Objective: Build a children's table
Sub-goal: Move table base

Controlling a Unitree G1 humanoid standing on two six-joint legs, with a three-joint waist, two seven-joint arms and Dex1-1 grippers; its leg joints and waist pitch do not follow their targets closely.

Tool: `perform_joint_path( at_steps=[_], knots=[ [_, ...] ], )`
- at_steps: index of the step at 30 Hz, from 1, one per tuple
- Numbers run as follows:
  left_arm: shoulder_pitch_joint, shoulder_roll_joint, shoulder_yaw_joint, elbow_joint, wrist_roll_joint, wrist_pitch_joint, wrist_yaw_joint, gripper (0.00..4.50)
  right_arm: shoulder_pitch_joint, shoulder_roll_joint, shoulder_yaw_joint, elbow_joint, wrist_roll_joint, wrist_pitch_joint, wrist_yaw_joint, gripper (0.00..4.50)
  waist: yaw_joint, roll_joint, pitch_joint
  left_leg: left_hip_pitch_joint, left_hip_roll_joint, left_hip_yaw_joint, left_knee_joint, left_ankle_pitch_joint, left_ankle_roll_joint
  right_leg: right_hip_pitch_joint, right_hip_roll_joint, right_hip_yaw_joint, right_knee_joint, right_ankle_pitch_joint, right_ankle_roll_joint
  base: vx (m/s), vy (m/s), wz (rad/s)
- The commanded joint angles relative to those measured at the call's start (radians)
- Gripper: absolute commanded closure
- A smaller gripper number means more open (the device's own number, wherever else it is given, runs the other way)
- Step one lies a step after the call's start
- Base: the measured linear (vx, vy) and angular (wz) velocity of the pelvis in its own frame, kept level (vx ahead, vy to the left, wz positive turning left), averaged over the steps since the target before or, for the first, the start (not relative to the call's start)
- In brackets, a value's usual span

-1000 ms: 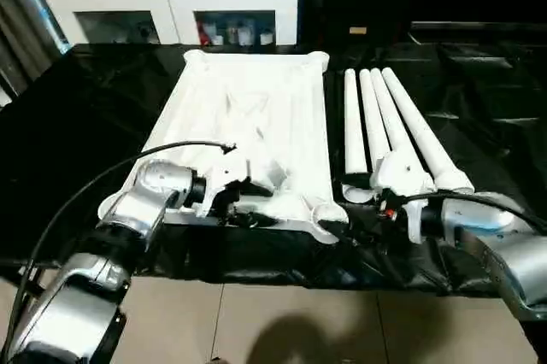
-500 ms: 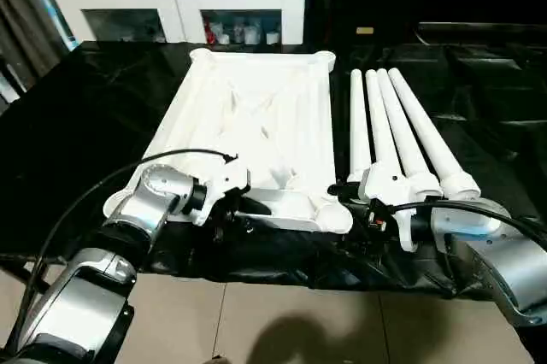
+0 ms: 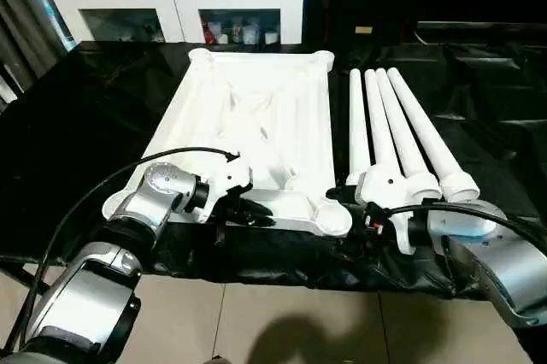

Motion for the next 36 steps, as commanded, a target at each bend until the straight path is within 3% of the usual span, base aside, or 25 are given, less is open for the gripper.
perform_joint_path(
  at_steps=[1,7,8,12,13,14,22,27,29,30,33,36],
  knots=[
    [-0.007,0.017,0.007,0.007,0.023,0.001,0.041,4.39,-0.011,0.004,0.008,-0.008,-0.007,-0.001,0.0,0.0,0.002,-0.009,-0.062,-0.003,0.06,-0.021,-0.08,-0.103,0.039,0.059,-0.09,0.053,-0.074,-0.069,-0.276,0.0,0.0,0.0],
    [0.034,0.033,0.04,-0.061,0.022,0.018,0.116,4.48,-0.014,0.01,0.012,-0.006,-0.008,-0.004,-0.007,0.0,-0.012,-0.009,-0.061,-0.007,0.06,-0.021,-0.08,-0.106,0.039,0.059,-0.09,0.052,-0.075,-0.084,-0.276,0.0,0.0,0.0],
    [0.046,0.038,0.051,-0.081,0.021,0.019,0.139,4.48,-0.015,0.013,0.014,-0.005,-0.01,-0.005,-0.008,0.0,-0.013,-0.016,-0.062,-0.006,0.059,-0.02,-0.08,-0.103,0.044,0.059,-0.089,0.052,-0.076,-0.084,-0.275,0.0,0.0,0.0],
    [0.07,0.049,0.067,-0.114,0.018,0.0,0.155,4.48,-0.02,0.018,0.02,0.002,-0.013,-0.009,-0.008,0.0,-0.012,-0.016,-0.061,-0.005,0.061,-0.018,-0.08,-0.098,0.048,0.054,-0.089,0.053,-0.076,-0.106,-0.268,0.0,0.0,0.0],
    [0.074,0.05,0.072,-0.119,0.014,-0.001,0.157,4.48,-0.024,0.02,0.023,0.007,-0.015,-0.012,-0.007,0.0,-0.013,-0.022,-0.06,-0.004,0.062,-0.016,-0.081,-0.098,0.048,0.052,-0.088,0.052,-0.077,-0.106,-0.267,0.0,0.0,0.0],
    [0.074,0.05,0.072,-0.119,0.014,-0.001,0.157,4.48,-0.024,0.02,0.023,0.007,-0.015,-0.012,-0.007,0.0,-0.012,-0.019,-0.061,-0.004,0.063,-0.017,-0.081,-0.094,0.048,0.053,-0.089,0.052,-0.074,-0.101,-0.268,0.0,0.0,0.0],
    [0.075,0.093,0.087,-0.099,0.039,-0.004,0.214,4.48,-0.052,0.036,0.034,0.035,-0.024,-0.022,-0.007,0.0,-0.012,-0.017,-0.06,-0.004,0.061,-0.015,-0.081,-0.093,0.042,0.051,-0.089,0.053,-0.072,-0.09,-0.265,0.0,0.0,0.0],
    [0.053,0.103,0.091,-0.045,0.055,-0.062,0.233,4.48,-0.054,0.039,0.038,0.038,-0.028,-0.026,-0.008,0.0,-0.012,-0.018,-0.062,-0.003,0.06,-0.015,-0.08,-0.082,0.044,0.052,-0.088,0.053,-0.071,-0.062,-0.266,0.0,0.0,0.0],
    [0.043,0.106,0.089,-0.026,0.057,-0.075,0.233,4.48,-0.058,0.041,0.038,0.042,-0.03,-0.028,-0.009,0.0,-0.01,-0.012,-0.061,-0.001,0.061,-0.015,-0.08,-0.089,0.041,0.05,-0.088,0.053,-0.071,-0.064,-0.267,0.0,0.0,0.0],
    [0.038,0.104,0.093,-0.017,0.045,-0.088,0.224,4.48,-0.061,0.042,0.037,0.046,-0.032,-0.031,-0.008,0.0,-0.011,-0.019,-0.061,-0.002,0.061,-0.015,-0.081,-0.095,0.038,0.051,-0.088,0.053,-0.072,-0.066,-0.267,0.0,0.0,0.0],
    [0.034,0.087,0.123,-0.01,0.001,-0.114,0.191,4.48,-0.062,0.044,0.033,0.049,-0.032,-0.033,-0.006,0.0,-0.01,-0.017,-0.061,-0.002,0.06,-0.014,-0.08,-0.093,0.036,0.052,-0.09,0.054,-0.071,-0.061,-0.272,0.0,0.0,0.0],
    [0.025,0.08,0.12,0.015,0.006,-0.181,0.164,4.48,-0.062,0.044,0.032,0.053,-0.034,-0.036,-0.005,0.0,-0.007,-0.017,-0.067,-0.005,0.06,-0.014,-0.076,-0.052,0.051,0.053,-0.088,0.053,-0.063,0.018,-0.28,0.0,0.0,0.0]
  ],
)
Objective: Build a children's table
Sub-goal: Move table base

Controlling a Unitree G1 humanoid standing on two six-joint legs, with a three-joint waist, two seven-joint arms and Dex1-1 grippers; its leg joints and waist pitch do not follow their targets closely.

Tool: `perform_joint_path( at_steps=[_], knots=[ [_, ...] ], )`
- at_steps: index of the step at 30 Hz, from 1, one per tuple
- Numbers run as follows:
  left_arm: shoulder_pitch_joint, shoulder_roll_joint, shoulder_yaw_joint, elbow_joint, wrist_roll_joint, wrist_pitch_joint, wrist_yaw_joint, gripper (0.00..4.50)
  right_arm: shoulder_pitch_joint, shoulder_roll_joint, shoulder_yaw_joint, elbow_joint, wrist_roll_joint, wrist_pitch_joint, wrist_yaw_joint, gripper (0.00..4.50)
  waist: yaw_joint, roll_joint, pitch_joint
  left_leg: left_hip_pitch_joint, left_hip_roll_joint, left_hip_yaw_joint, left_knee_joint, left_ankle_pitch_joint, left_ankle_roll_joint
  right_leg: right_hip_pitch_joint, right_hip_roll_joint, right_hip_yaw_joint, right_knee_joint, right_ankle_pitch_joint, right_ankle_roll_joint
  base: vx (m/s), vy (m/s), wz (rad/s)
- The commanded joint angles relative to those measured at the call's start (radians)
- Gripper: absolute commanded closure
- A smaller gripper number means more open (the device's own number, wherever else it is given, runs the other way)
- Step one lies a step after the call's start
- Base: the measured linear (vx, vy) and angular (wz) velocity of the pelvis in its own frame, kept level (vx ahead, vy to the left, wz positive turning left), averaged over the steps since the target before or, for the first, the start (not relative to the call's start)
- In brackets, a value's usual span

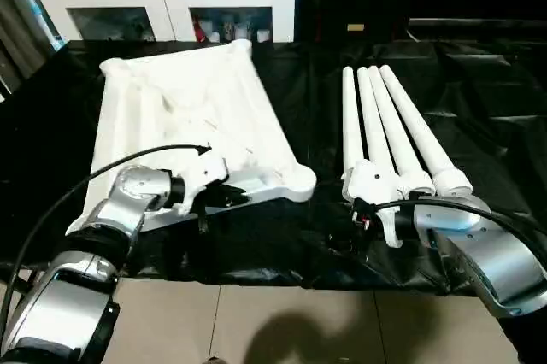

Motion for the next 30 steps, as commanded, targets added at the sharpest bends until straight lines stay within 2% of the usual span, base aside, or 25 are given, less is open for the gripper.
perform_joint_path(
  at_steps=[1,2,5,7,10,13,15,17,18,19,21,22,23,24,25,26,27,28,30],
  knots=[
    [-0.033,0.004,0.016,0.013,0.003,-0.06,-0.007,4.48,-0.016,0.003,-0.003,0.006,-0.009,-0.011,-0.003,0.0,0.01,-0.005,-0.073,0.0,0.056,-0.021,-0.071,-0.036,0.058,0.059,-0.089,0.053,-0.056,0.055,-0.284,0.0,0.0,0.0],
    [-0.039,0.002,0.013,0.027,0.012,-0.073,-0.003,4.48,-0.016,0.003,-0.002,0.006,-0.009,-0.011,-0.004,0.0,0.011,-0.007,-0.075,-0.001,0.057,-0.02,-0.069,-0.027,0.064,0.059,-0.089,0.052,-0.052,0.087,-0.288,0.0,0.0,0.0],
    [-0.063,0.002,-0.002,0.075,0.038,-0.093,-0.007,4.48,-0.016,0.003,-0.005,0.003,-0.008,-0.009,-0.007,0.0,0.018,-0.003,-0.078,-0.004,0.055,-0.019,-0.064,-0.009,0.077,0.058,-0.088,0.051,-0.047,0.143,-0.294,0.0,0.0,0.0],
    [-0.069,0.008,-0.012,0.087,0.056,-0.095,0.0,4.48,-0.016,0.004,-0.006,0.002,-0.007,-0.007,-0.008,0.0,0.02,-0.004,-0.075,-0.004,0.056,-0.019,-0.066,-0.031,0.073,0.057,-0.088,0.051,-0.05,0.117,-0.292,0.0,0.0,0.0],
    [-0.078,0.011,-0.003,0.109,0.051,-0.092,-0.007,3.94,-0.011,0.004,-0.007,-0.004,-0.007,-0.005,-0.011,0.0,0.021,-0.003,-0.071,-0.001,0.057,-0.018,-0.07,-0.071,0.05,0.057,-0.088,0.052,-0.056,0.05,-0.288,0.0,0.0,0.0],
    [-0.08,0.018,0.016,0.107,0.024,-0.094,-0.052,3.76,-0.009,0.006,-0.012,-0.007,-0.006,-0.004,-0.016,0.0,0.021,-0.004,-0.073,-0.003,0.056,-0.019,-0.07,-0.067,0.041,0.059,-0.088,0.053,-0.055,0.049,-0.284,0.0,0.0,0.0],
    [-0.079,0.022,0.028,0.096,0.006,-0.089,-0.075,3.64,-0.008,0.009,-0.016,-0.008,-0.004,-0.003,-0.019,0.0,0.023,0.0,-0.073,-0.001,0.057,-0.019,-0.07,-0.065,0.039,0.057,-0.089,0.052,-0.054,0.051,-0.287,0.0,0.0,0.0],
    [-0.07,0.028,0.084,0.041,-0.072,-0.031,-0.127,3.46,-0.006,0.024,-0.035,-0.016,0.014,0.003,-0.03,0.0,0.026,0.001,-0.073,-0.002,0.058,-0.018,-0.07,-0.064,0.037,0.056,-0.089,0.051,-0.052,0.062,-0.296,0.0,0.0,0.0],
    [-0.07,0.028,0.084,0.041,-0.072,-0.031,-0.127,3.46,-0.006,0.024,-0.035,-0.016,0.014,0.003,-0.03,0.0,0.028,0.002,-0.073,0.001,0.059,-0.017,-0.07,-0.065,0.034,0.055,-0.09,0.052,-0.05,0.065,-0.3,0.0,0.0,0.0],
    [-0.04,0.045,0.12,-0.055,-0.132,0.04,-0.158,3.26,-0.004,0.048,-0.062,-0.024,0.044,0.018,-0.046,0.0,0.031,-0.003,-0.075,-0.003,0.062,-0.019,-0.07,-0.054,0.034,0.057,-0.094,0.052,-0.042,0.09,-0.311,0.0,0.0,0.0],
    [-0.021,0.055,0.134,-0.112,-0.159,0.083,-0.161,3.16,-0.008,0.066,-0.075,-0.022,0.055,0.019,-0.062,0.0,0.031,-0.002,-0.075,-0.001,0.064,-0.018,-0.071,-0.053,0.036,0.054,-0.093,0.051,-0.042,0.09,-0.311,0.0,0.0,0.0],
    [-0.001,0.066,0.141,-0.165,-0.173,0.11,-0.152,3.09,-0.016,0.087,-0.088,-0.011,0.057,0.017,-0.088,0.0,0.029,-0.009,-0.072,-0.001,0.059,-0.015,-0.071,-0.059,0.041,0.051,-0.087,0.049,-0.047,0.07,-0.307,0.0,0.0,0.0],
    [0.02,0.072,0.15,-0.223,-0.189,0.143,-0.133,3.09,-0.033,0.116,-0.102,0.017,0.044,0.01,-0.133,0.0,0.028,-0.007,-0.073,-0.004,0.062,-0.019,-0.073,-0.051,0.033,0.053,-0.094,0.051,-0.041,0.062,-0.305,0.0,0.0,0.0],
    [0.036,0.075,0.158,-0.27,-0.197,0.179,-0.107,3.09,-0.056,0.148,-0.115,0.056,0.025,0.007,-0.188,0.0,0.024,-0.006,-0.069,-0.006,0.058,-0.017,-0.075,-0.057,0.034,0.05,-0.089,0.049,-0.047,0.035,-0.298,0.0,0.0,0.0],
    [0.053,0.075,0.172,-0.332,-0.186,0.205,-0.048,3.09,-0.108,0.206,-0.142,0.146,-0.011,0.002,-0.295,0.0,0.016,-0.018,-0.07,-0.003,0.059,-0.016,-0.077,-0.066,0.019,0.047,-0.089,0.048,-0.049,-0.004,-0.294,0.0,0.0,0.0],
    [0.057,0.073,0.178,-0.353,-0.18,0.218,-0.018,3.09,-0.136,0.23,-0.154,0.195,-0.031,0.003,-0.351,0.0,0.015,-0.008,-0.069,0.002,0.053,-0.014,-0.075,-0.076,0.006,0.042,-0.087,0.048,-0.057,-0.055,-0.287,0.0,0.0,0.0],
    [0.057,0.073,0.178,-0.353,-0.18,0.218,-0.018,3.09,-0.136,0.23,-0.154,0.195,-0.031,0.003,-0.351,0.0,0.016,-0.016,-0.069,0.004,0.054,-0.012,-0.075,-0.076,0.0,0.042,-0.085,0.05,-0.058,-0.066,-0.28,0.0,0.0,0.0],
    [0.073,0.071,0.188,-0.419,-0.166,0.27,0.031,3.09,-0.198,0.291,-0.201,0.308,-0.043,0.032,-0.466,0.0,0.017,-0.023,-0.068,0.001,0.053,-0.011,-0.077,-0.064,-0.002,0.045,-0.084,0.052,-0.057,-0.066,-0.272,0.0,0.0,0.0],
    [0.086,0.07,0.192,-0.465,-0.158,0.299,0.059,3.09,-0.235,0.321,-0.229,0.378,-0.053,0.044,-0.543,0.0,0.016,-0.015,-0.068,0.002,0.054,-0.014,-0.079,-0.059,-0.021,0.041,-0.087,0.05,-0.054,-0.081,-0.264,0.0,0.0,0.0]
  ],
)
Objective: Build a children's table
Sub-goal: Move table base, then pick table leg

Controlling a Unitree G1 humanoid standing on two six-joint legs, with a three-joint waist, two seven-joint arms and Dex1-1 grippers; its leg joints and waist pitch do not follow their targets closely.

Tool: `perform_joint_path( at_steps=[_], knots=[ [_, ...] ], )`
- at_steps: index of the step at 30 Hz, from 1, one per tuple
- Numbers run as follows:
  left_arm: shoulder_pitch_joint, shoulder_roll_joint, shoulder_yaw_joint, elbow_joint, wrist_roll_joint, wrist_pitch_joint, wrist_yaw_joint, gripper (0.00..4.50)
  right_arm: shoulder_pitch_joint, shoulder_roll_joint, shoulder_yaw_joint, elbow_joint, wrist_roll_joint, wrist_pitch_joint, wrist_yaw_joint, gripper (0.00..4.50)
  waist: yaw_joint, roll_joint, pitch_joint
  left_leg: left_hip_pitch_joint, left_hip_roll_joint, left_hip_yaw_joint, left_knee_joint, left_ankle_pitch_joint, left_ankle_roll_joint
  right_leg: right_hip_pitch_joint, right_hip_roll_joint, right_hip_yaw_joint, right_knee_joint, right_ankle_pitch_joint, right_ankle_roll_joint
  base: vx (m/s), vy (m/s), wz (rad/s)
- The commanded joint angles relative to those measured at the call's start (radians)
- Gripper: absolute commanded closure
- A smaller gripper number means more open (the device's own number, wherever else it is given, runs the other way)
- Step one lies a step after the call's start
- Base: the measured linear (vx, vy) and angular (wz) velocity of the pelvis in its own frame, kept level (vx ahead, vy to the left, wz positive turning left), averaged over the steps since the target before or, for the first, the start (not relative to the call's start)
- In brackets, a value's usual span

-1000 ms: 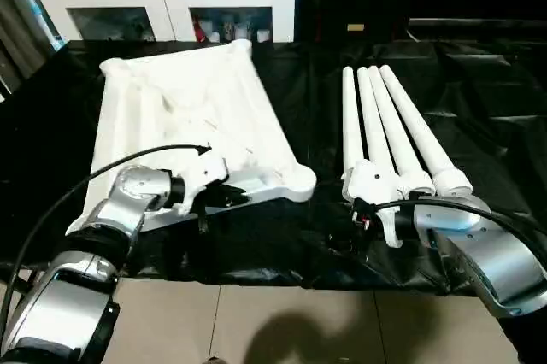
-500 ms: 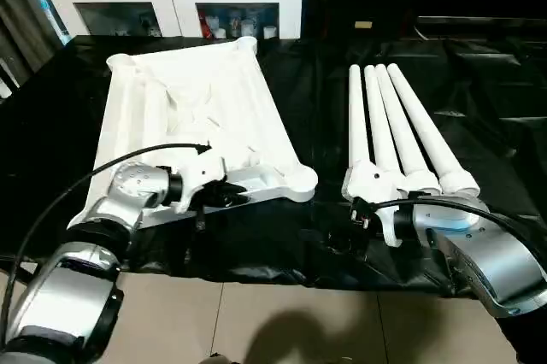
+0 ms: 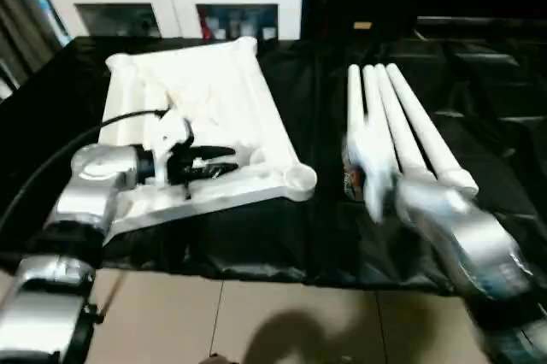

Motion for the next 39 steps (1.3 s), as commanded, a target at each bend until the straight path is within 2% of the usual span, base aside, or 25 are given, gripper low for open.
perform_joint_path(
  at_steps=[1,2,3,4,6,7,8,9,10,12,13,15,16,19,25,29,30,31,32,34,36,37,38,39],
  knots=[
    [0.029,0.006,0.013,-0.114,0.017,0.077,0.058,3.09,-0.067,0.04,-0.069,0.174,-0.016,0.028,-0.166,0.0,0.002,-0.002,-0.07,0.016,0.05,-0.014,-0.078,-0.068,-0.023,0.051,-0.083,0.052,-0.065,-0.075,-0.255,0.0,0.0,0.0],
    [0.037,0.006,0.012,-0.136,0.016,0.09,0.065,3.09,-0.081,0.046,-0.074,0.203,-0.018,0.023,-0.185,0.0,-0.001,-0.007,-0.069,0.009,0.049,-0.016,-0.08,-0.054,-0.025,0.056,-0.083,0.051,-0.06,-0.052,-0.256,0.0,0.0,0.0],
    [0.048,0.007,0.007,-0.168,0.015,0.11,0.07,3.09,-0.113,0.059,-0.094,0.267,-0.013,0.022,-0.226,0.0,0.004,-0.003,-0.071,0.012,0.05,-0.014,-0.079,-0.05,-0.028,0.055,-0.083,0.051,-0.06,-0.04,-0.255,0.0,0.0,0.0],
    [0.056,0.008,0.003,-0.189,0.014,0.121,0.071,2.79,-0.13,0.066,-0.107,0.299,-0.009,0.025,-0.25,0.0,0.004,-0.007,-0.073,0.01,0.047,-0.013,-0.077,-0.024,-0.022,0.056,-0.08,0.051,-0.055,0.003,-0.255,0.0,0.0,0.0],
    [0.077,0.009,-0.007,-0.247,-0.004,0.167,0.066,2.73,-0.19,0.077,-0.124,0.416,-0.017,-0.012,-0.309,0.0,0.007,-0.009,-0.078,0.006,0.043,-0.011,-0.072,0.028,-0.008,0.059,-0.08,0.049,-0.047,0.076,-0.263,0.0,0.0,0.0],
    [0.095,0.016,-0.02,-0.296,-0.015,0.201,0.057,2.73,-0.238,0.084,-0.13,0.51,-0.026,-0.048,-0.332,0.0,0.01,-0.009,-0.078,0.006,0.042,-0.009,-0.071,0.034,-0.001,0.058,-0.078,0.049,-0.047,0.091,-0.261,0.0,0.0,0.0],
    [0.101,0.02,-0.025,-0.312,-0.017,0.209,0.054,2.68,-0.253,0.085,-0.131,0.539,-0.03,-0.058,-0.34,0.0,0.008,-0.013,-0.08,0.002,0.041,-0.011,-0.07,0.045,0.01,0.061,-0.081,0.048,-0.042,0.112,-0.271,0.0,0.0,0.0],
    [0.107,0.022,-0.027,-0.328,-0.018,0.219,0.054,2.49,-0.265,0.088,-0.135,0.563,-0.035,-0.067,-0.347,0.0,0.011,-0.01,-0.079,0.005,0.043,-0.009,-0.07,0.041,0.012,0.058,-0.082,0.047,-0.044,0.107,-0.273,0.0,0.0,0.0],
    [0.11,0.023,-0.028,-0.335,-0.019,0.224,0.055,2.37,-0.271,0.09,-0.137,0.574,-0.037,-0.071,-0.351,0.0,0.009,-0.012,-0.077,0.001,0.041,-0.008,-0.068,0.036,0.018,0.06,-0.079,0.048,-0.043,0.112,-0.27,0.0,0.0,0.0],
    [0.12,0.026,-0.03,-0.37,-0.021,0.252,0.065,2.32,-0.314,0.098,-0.154,0.662,-0.04,-0.105,-0.367,0.0,0.009,-0.018,-0.078,0.003,0.042,-0.007,-0.069,0.028,0.025,0.06,-0.081,0.047,-0.043,0.105,-0.273,0.0,0.0,0.0],
    [0.125,0.029,-0.03,-0.389,-0.02,0.268,0.069,2.2,-0.339,0.102,-0.16,0.717,-0.044,-0.123,-0.378,0.0,0.01,-0.015,-0.076,0.003,0.043,-0.007,-0.07,0.017,0.025,0.058,-0.083,0.047,-0.045,0.082,-0.275,0.0,0.0,0.0],
    [0.129,0.033,-0.031,-0.401,-0.017,0.276,0.073,2.2,-0.358,0.103,-0.166,0.764,-0.049,-0.142,-0.399,0.0,0.007,-0.016,-0.072,0.004,0.043,-0.006,-0.071,-0.009,0.018,0.056,-0.081,0.047,-0.05,0.038,-0.276,0.0,0.0,0.0],
    [0.134,0.038,-0.033,-0.415,-0.017,0.286,0.068,1.92,-0.377,0.107,-0.173,0.812,-0.044,-0.158,-0.399,0.0,0.007,-0.018,-0.073,0.006,0.044,-0.005,-0.071,-0.019,0.013,0.056,-0.081,0.047,-0.048,0.03,-0.273,0.0,0.0,0.0],
    [0.143,0.053,-0.04,-0.44,-0.023,0.302,0.047,1.82,-0.41,0.11,-0.18,0.912,-0.041,-0.178,-0.398,0.0,0.006,-0.017,-0.073,0.006,0.044,-0.006,-0.072,-0.018,0.008,0.056,-0.079,0.045,-0.045,0.043,-0.273,0.0,0.0,0.0],
    [0.153,0.069,-0.056,-0.488,-0.045,0.348,0.022,1.82,-0.442,0.112,-0.197,1.002,-0.039,-0.164,-0.376,0.0,0.011,-0.022,-0.073,0.004,0.044,-0.004,-0.069,0.002,0.021,0.057,-0.077,0.044,-0.041,0.088,-0.289,0.0,0.0,0.0],
    [0.157,0.07,-0.06,-0.506,-0.048,0.36,0.028,1.82,-0.478,0.109,-0.218,1.076,-0.03,-0.141,-0.357,0.0,0.012,-0.021,-0.071,0.002,0.045,-0.004,-0.069,-0.014,0.021,0.057,-0.077,0.044,-0.042,0.058,-0.289,0.0,0.0,0.0],
    [0.157,0.07,-0.059,-0.507,-0.047,0.358,0.03,1.82,-0.48,0.108,-0.221,1.08,-0.027,-0.138,-0.357,0.0,0.011,-0.024,-0.072,0.002,0.045,-0.003,-0.069,-0.014,0.021,0.058,-0.077,0.044,-0.042,0.058,-0.289,0.0,0.0,0.0],
    [0.157,0.069,-0.059,-0.51,-0.045,0.358,0.033,1.8,-0.485,0.107,-0.226,1.089,-0.024,-0.136,-0.356,0.17,0.012,-0.022,-0.071,0.002,0.045,-0.004,-0.069,-0.014,0.02,0.057,-0.077,0.043,-0.042,0.051,-0.288,0.0,0.0,0.0],
    [0.155,0.07,-0.06,-0.511,-0.043,0.36,0.033,1.8,-0.49,0.106,-0.235,1.098,-0.017,-0.128,-0.354,0.17,0.012,-0.026,-0.072,0.003,0.046,-0.003,-0.069,-0.013,0.021,0.057,-0.077,0.043,-0.042,0.052,-0.287,0.0,0.0,0.0],
    [0.154,0.07,-0.061,-0.512,-0.043,0.361,0.032,1.79,-0.494,0.104,-0.241,1.104,-0.013,-0.123,-0.353,0.38,0.013,-0.025,-0.071,0.003,0.046,-0.003,-0.069,-0.02,0.018,0.056,-0.077,0.043,-0.043,0.039,-0.285,0.0,0.0,0.0],
    [0.148,0.071,-0.065,-0.51,-0.044,0.365,0.029,1.79,-0.504,0.099,-0.256,1.121,-0.004,-0.1,-0.353,0.54,0.012,-0.029,-0.071,0.003,0.046,-0.003,-0.069,-0.023,0.017,0.056,-0.077,0.044,-0.043,0.029,-0.282,0.0,0.0,0.0],
    [0.146,0.072,-0.066,-0.51,-0.044,0.367,0.028,1.79,-0.508,0.097,-0.261,1.13,-0.002,-0.095,-0.354,0.54,0.013,-0.028,-0.07,0.003,0.046,-0.003,-0.07,-0.025,0.015,0.055,-0.076,0.043,-0.044,0.023,-0.281,0.0,0.0,0.0],
    [0.145,0.072,-0.066,-0.51,-0.044,0.367,0.027,1.79,-0.509,0.096,-0.261,1.131,-0.001,-0.094,-0.354,0.73,0.013,-0.028,-0.07,0.003,0.046,-0.003,-0.069,-0.027,0.013,0.055,-0.077,0.043,-0.044,0.021,-0.28,0.0,0.0,0.0],
    [0.14,0.073,-0.067,-0.509,-0.045,0.369,0.025,1.79,-0.515,0.092,-0.276,1.146,0.004,-0.091,-0.359,0.73,0.012,-0.034,-0.07,0.004,0.046,-0.002,-0.07,-0.03,0.012,0.054,-0.076,0.043,-0.045,0.017,-0.279,0.0,0.0,0.0]
  ],
)
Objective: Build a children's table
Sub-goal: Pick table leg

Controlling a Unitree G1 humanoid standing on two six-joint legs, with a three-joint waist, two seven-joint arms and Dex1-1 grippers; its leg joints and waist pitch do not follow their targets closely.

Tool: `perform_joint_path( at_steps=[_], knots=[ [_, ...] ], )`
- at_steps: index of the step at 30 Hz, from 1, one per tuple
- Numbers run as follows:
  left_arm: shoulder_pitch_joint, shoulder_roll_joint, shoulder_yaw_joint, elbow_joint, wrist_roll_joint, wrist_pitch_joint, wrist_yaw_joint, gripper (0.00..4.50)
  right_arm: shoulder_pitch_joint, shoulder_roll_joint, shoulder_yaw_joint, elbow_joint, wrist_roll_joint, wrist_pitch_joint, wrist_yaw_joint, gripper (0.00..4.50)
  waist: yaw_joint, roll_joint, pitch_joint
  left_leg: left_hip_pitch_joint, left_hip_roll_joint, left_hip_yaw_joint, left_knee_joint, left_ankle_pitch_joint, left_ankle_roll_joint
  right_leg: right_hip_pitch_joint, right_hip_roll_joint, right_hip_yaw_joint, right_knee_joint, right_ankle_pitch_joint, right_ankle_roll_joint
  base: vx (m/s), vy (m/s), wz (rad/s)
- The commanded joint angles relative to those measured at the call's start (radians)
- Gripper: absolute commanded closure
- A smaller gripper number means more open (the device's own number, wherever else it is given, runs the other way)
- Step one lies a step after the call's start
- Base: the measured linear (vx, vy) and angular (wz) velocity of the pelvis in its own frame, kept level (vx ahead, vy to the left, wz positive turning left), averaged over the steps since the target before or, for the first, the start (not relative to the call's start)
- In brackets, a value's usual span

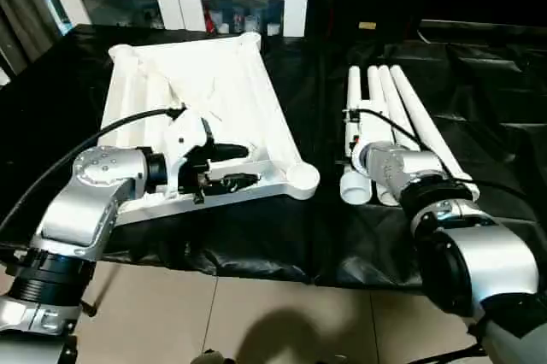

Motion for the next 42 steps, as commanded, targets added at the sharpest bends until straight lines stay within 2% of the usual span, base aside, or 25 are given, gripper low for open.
perform_joint_path(
  at_steps=[1,7,8,9,12,14,16,17,22,25,27,28,29,30,31,32,33,34,35,36,37,38,39,41,42],
  knots=[
    [-0.017,0.016,-0.012,-0.016,-0.002,0.01,-0.007,1.79,-0.015,-0.012,-0.033,0.034,0.022,0.022,-0.002,0.81,0.006,-0.006,-0.077,0.006,0.045,-0.004,-0.069,-0.043,0.004,0.059,-0.078,0.046,-0.049,0.003,-0.276,0.0,0.0,0.0],
    [-0.038,0.019,-0.018,-0.012,0.005,0.001,-0.012,1.79,-0.02,-0.028,-0.087,0.056,0.057,0.025,-0.016,1.29,0.007,-0.009,-0.075,0.007,0.045,-0.004,-0.07,-0.052,-0.002,0.057,-0.076,0.045,-0.051,-0.007,-0.272,0.0,0.0,0.0],
    [-0.038,0.019,-0.018,-0.012,0.005,0.001,-0.012,1.54,-0.02,-0.028,-0.087,0.056,0.057,0.025,-0.016,1.53,0.007,-0.009,-0.075,0.007,0.045,-0.004,-0.07,-0.053,-0.003,0.058,-0.076,0.045,-0.051,-0.009,-0.272,0.0,0.0,0.0],
    [-0.042,0.018,-0.019,-0.009,0.008,0.0,-0.011,1.47,-0.02,-0.032,-0.09,0.06,0.057,0.025,-0.019,1.57,0.007,-0.013,-0.075,0.006,0.044,-0.004,-0.07,-0.053,-0.003,0.058,-0.076,0.045,-0.052,-0.011,-0.271,0.0,0.0,0.0],
    [-0.051,0.013,-0.018,-0.009,0.004,0.017,-0.006,1.41,-0.019,-0.041,-0.097,0.065,0.058,0.024,-0.024,1.77,0.008,-0.012,-0.075,0.006,0.044,-0.004,-0.07,-0.049,-0.004,0.058,-0.077,0.045,-0.051,-0.016,-0.271,0.0,0.0,0.0],
    [-0.062,0.008,-0.017,-0.006,-0.002,0.031,-0.001,1.04,-0.019,-0.047,-0.114,0.072,0.061,0.012,-0.029,2.04,0.008,-0.012,-0.076,0.006,0.044,-0.004,-0.069,-0.046,-0.004,0.057,-0.076,0.045,-0.05,-0.011,-0.272,0.0,0.0,0.0],
    [-0.064,0.008,-0.017,-0.004,-0.002,0.032,-0.001,1.05,-0.02,-0.047,-0.118,0.074,0.061,0.01,-0.03,2.11,0.007,-0.013,-0.075,0.005,0.044,-0.004,-0.069,-0.052,-0.005,0.058,-0.076,0.045,-0.051,-0.016,-0.271,0.0,0.0,0.0],
    [-0.068,0.004,-0.013,0.0,-0.002,0.036,0.008,0.83,-0.02,-0.048,-0.127,0.075,0.065,0.006,-0.031,2.37,0.007,-0.014,-0.075,0.006,0.044,-0.004,-0.07,-0.052,-0.004,0.057,-0.076,0.045,-0.052,-0.017,-0.271,0.0,0.0,0.0],
    [-0.077,-0.005,-0.007,0.01,0.001,0.034,0.028,0.56,-0.021,-0.049,-0.14,0.075,0.073,-0.006,-0.028,2.61,0.007,-0.015,-0.076,0.005,0.044,-0.004,-0.07,-0.053,-0.003,0.058,-0.077,0.044,-0.051,-0.016,-0.27,0.0,0.0,0.0],
    [-0.089,-0.025,0.005,0.027,0.001,0.052,0.067,0.18,-0.03,-0.05,-0.158,0.07,0.088,-0.023,-0.006,2.66,0.006,-0.014,-0.076,0.006,0.044,-0.004,-0.069,-0.057,-0.006,0.057,-0.076,0.044,-0.051,-0.015,-0.272,0.0,0.0,0.0],
    [-0.106,-0.05,0.021,0.053,0.003,0.066,0.116,0.08,-0.042,-0.049,-0.178,0.062,0.105,-0.05,0.024,2.67,0.006,-0.008,-0.077,0.007,0.043,-0.005,-0.068,-0.062,-0.007,0.059,-0.076,0.045,-0.052,-0.005,-0.275,0.0,0.0,0.0],
    [-0.106,-0.05,0.021,0.053,0.003,0.066,0.116,0.03,-0.042,-0.049,-0.178,0.062,0.105,-0.05,0.024,2.68,0.006,-0.012,-0.078,0.004,0.043,-0.006,-0.068,-0.052,-0.001,0.062,-0.077,0.045,-0.05,0.015,-0.28,0.0,0.0,0.0],
    [-0.114,-0.061,0.029,0.067,0.004,0.07,0.137,0.0,-0.048,-0.048,-0.185,0.059,0.11,-0.062,0.035,2.68,0.007,-0.009,-0.079,0.004,0.043,-0.006,-0.067,-0.046,0.002,0.062,-0.077,0.044,-0.049,0.021,-0.282,0.0,0.0,0.0],
    [-0.133,-0.089,0.051,0.087,-0.003,0.077,0.182,0.0,-0.058,-0.051,-0.2,0.048,0.126,-0.085,0.066,2.68,0.006,-0.002,-0.08,0.004,0.041,-0.007,-0.065,-0.038,0.005,0.061,-0.076,0.044,-0.047,0.038,-0.287,0.0,0.0,0.0],
    [-0.133,-0.089,0.051,0.087,-0.003,0.077,0.182,0.0,-0.058,-0.051,-0.2,0.048,0.126,-0.085,0.066,2.68,0.002,-0.007,-0.079,0.003,0.04,-0.004,-0.064,-0.042,0.009,0.062,-0.073,0.044,-0.05,0.044,-0.288,0.0,0.0,0.0],
    [-0.161,-0.125,0.079,0.112,-0.021,0.094,0.23,0.0,-0.067,-0.056,-0.21,0.029,0.143,-0.118,0.118,2.68,0.002,-0.002,-0.085,0.004,0.041,-0.005,-0.06,-0.026,0.018,0.064,-0.073,0.044,-0.044,0.091,-0.3,0.0,0.0,0.0],
    [-0.197,-0.166,0.111,0.141,-0.042,0.126,0.292,0.0,-0.073,-0.059,-0.214,0.002,0.159,-0.145,0.19,2.68,0.003,-0.001,-0.084,0.001,0.041,-0.006,-0.06,-0.019,0.024,0.065,-0.074,0.043,-0.044,0.109,-0.306,0.0,0.0,0.0],
    [-0.224,-0.194,0.133,0.165,-0.053,0.148,0.34,0.0,-0.074,-0.06,-0.219,-0.024,0.176,-0.164,0.252,2.68,0.005,-0.003,-0.086,0.002,0.039,-0.003,-0.055,-0.025,0.04,0.066,-0.071,0.043,-0.043,0.14,-0.319,0.0,0.0,0.0],
    [-0.248,-0.219,0.152,0.186,-0.069,0.171,0.377,0.0,-0.07,-0.061,-0.217,-0.048,0.188,-0.165,0.3,2.68,0.009,-0.005,-0.089,-0.003,0.039,-0.006,-0.053,-0.002,0.063,0.07,-0.071,0.042,-0.037,0.178,-0.329,0.0,0.0,0.0],
    [-0.271,-0.246,0.174,0.203,-0.093,0.203,0.41,0.0,-0.061,-0.063,-0.212,-0.08,0.2,-0.15,0.352,2.68,0.012,-0.004,-0.091,-0.004,0.042,-0.009,-0.052,0.012,0.073,0.069,-0.073,0.04,-0.034,0.194,-0.335,0.0,0.0,0.0],
    [-0.309,-0.301,0.218,0.226,-0.156,0.251,0.448,0.0,-0.028,-0.064,-0.199,-0.16,0.223,-0.122,0.459,2.68,0.016,-0.007,-0.088,-0.009,0.04,-0.005,-0.046,0.032,0.11,0.067,-0.07,0.038,-0.033,0.231,-0.348,0.0,0.0,0.0],
    [-0.313,-0.308,0.225,0.228,-0.165,0.257,0.452,0.0,-0.022,-0.064,-0.196,-0.174,0.228,-0.116,0.471,2.68,0.021,-0.008,-0.089,-0.009,0.041,-0.005,-0.044,0.034,0.12,0.069,-0.072,0.038,-0.033,0.236,-0.353,0.0,0.0,0.0],
    [-0.344,-0.36,0.272,0.244,-0.239,0.299,0.482,0.0,0.035,-0.062,-0.177,-0.299,0.268,-0.062,0.566,2.68,0.024,-0.007,-0.091,-0.009,0.043,-0.008,-0.044,0.041,0.127,0.068,-0.074,0.037,-0.032,0.234,-0.354,0.0,0.0,0.0],
    [-0.368,-0.399,0.307,0.259,-0.29,0.328,0.508,0.0,0.096,-0.06,-0.155,-0.426,0.309,-0.017,0.635,2.68,0.04,-0.012,-0.092,-0.006,0.046,-0.008,-0.04,0.059,0.159,0.069,-0.074,0.036,-0.032,0.252,-0.356,0.0,0.0,0.0],
    [-0.381,-0.418,0.329,0.27,-0.315,0.347,0.524,0.0,0.129,-0.06,-0.146,-0.492,0.338,0.012,0.662,2.68,0.044,-0.008,-0.093,-0.005,0.047,-0.009,-0.038,0.066,0.165,0.065,-0.076,0.036,-0.032,0.249,-0.356,0.0,0.0,0.0]
  ],
)
